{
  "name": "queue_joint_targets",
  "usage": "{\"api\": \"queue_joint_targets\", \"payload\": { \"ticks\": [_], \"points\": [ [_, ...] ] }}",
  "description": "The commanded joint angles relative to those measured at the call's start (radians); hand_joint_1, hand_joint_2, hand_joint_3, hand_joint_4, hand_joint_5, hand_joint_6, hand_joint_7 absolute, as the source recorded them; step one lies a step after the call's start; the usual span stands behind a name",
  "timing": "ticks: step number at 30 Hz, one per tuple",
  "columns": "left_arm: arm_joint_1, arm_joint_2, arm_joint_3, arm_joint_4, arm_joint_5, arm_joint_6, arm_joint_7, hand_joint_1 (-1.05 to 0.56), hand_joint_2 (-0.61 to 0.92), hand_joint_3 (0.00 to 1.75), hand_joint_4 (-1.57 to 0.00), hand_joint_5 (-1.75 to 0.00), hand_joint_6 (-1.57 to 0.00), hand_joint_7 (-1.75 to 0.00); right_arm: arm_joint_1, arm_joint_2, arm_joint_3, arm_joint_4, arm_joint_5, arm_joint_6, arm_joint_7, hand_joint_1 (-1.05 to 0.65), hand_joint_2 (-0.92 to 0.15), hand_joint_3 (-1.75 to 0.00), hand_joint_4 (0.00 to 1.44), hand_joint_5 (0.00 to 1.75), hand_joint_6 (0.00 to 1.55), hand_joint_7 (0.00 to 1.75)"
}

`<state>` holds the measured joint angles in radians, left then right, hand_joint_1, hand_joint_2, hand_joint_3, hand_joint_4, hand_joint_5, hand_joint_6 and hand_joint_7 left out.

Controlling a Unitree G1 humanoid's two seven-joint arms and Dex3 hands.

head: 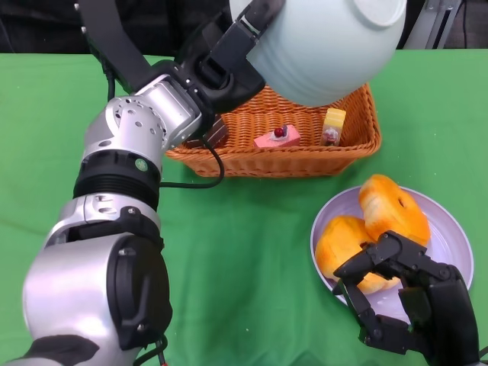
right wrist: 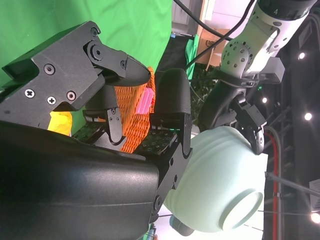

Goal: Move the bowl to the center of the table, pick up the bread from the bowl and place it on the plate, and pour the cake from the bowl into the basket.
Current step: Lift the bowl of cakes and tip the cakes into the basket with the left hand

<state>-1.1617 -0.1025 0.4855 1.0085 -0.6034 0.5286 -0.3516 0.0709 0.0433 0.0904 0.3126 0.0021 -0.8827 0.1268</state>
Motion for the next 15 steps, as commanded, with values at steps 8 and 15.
{"api": "queue_joint_targets", "payload": {
  "ticks": [8,15],
  "points": [
    [-0.031,0.025,0.017,0.013,-0.017,-0.005,0.004,-0.15,0.79,0.75,-0.69,-1.75,-0.66,-1.57,0.001,-0.009,-0.009,0.003,0.010,-0.011,0.000,-0.17,-0.52,-0.90,0.79,1.31,0.72,1.14],
    [0.005,0.011,-0.043,-0.042,0.030,-0.070,-0.046,-0.15,0.84,0.67,-0.68,-1.75,-0.67,-1.53,0.001,-0.013,-0.007,0.002,0.015,-0.007,0.007,-0.16,-0.53,-0.91,0.78,1.31,0.72,1.15]
  ]
}}
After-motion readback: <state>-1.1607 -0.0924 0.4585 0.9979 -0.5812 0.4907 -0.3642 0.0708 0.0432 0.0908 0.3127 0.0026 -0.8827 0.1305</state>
